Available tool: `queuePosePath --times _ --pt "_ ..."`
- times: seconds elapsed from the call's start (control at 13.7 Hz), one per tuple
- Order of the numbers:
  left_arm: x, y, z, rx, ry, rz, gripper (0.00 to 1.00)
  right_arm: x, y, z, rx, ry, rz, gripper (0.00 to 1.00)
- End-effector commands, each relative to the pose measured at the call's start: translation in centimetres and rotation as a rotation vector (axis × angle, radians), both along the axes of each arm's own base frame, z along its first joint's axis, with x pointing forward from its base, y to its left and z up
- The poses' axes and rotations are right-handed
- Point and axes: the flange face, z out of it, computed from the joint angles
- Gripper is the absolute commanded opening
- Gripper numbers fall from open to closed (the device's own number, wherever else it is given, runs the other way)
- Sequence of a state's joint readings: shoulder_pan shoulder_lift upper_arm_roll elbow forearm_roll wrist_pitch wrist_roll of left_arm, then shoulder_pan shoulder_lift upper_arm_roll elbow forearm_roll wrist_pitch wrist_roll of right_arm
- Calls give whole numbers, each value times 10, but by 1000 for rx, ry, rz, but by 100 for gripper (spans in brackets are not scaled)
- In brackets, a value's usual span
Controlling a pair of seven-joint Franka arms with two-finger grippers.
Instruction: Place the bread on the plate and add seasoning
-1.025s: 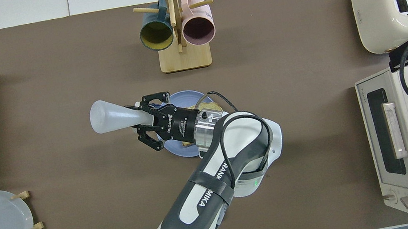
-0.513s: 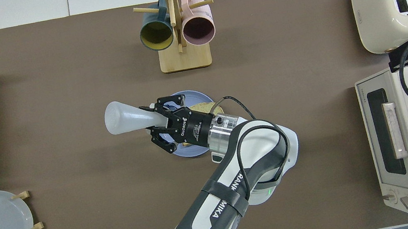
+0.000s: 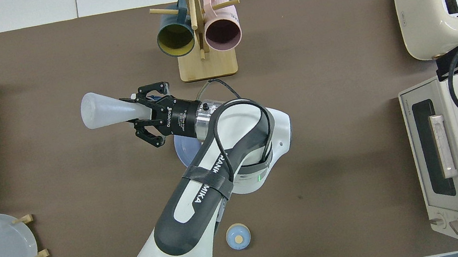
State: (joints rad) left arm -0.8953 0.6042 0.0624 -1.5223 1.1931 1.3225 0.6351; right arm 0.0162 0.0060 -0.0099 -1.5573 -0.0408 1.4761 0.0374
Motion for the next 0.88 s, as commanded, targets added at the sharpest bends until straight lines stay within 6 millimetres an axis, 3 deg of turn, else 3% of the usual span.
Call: queuePosePath --times 0.0,0.22,0.44,0.66,0.81 --pt "-22 -28 0 -15 1 -22 0 -1 -3 -1 22 -8 24 100" --pt "-80 -72 1 -15 30 -54 0 -1 -3 -1 22 -8 24 100" --pt "-110 -91 9 -24 41 -51 0 -1 -2 -1 22 -8 25 100" --pt "-103 -87 8 -29 39 -49 0 -1 -3 -1 22 -8 24 100" --pt "-77 -71 6 -40 34 -33 0 -1 -2 -1 22 -8 25 100"
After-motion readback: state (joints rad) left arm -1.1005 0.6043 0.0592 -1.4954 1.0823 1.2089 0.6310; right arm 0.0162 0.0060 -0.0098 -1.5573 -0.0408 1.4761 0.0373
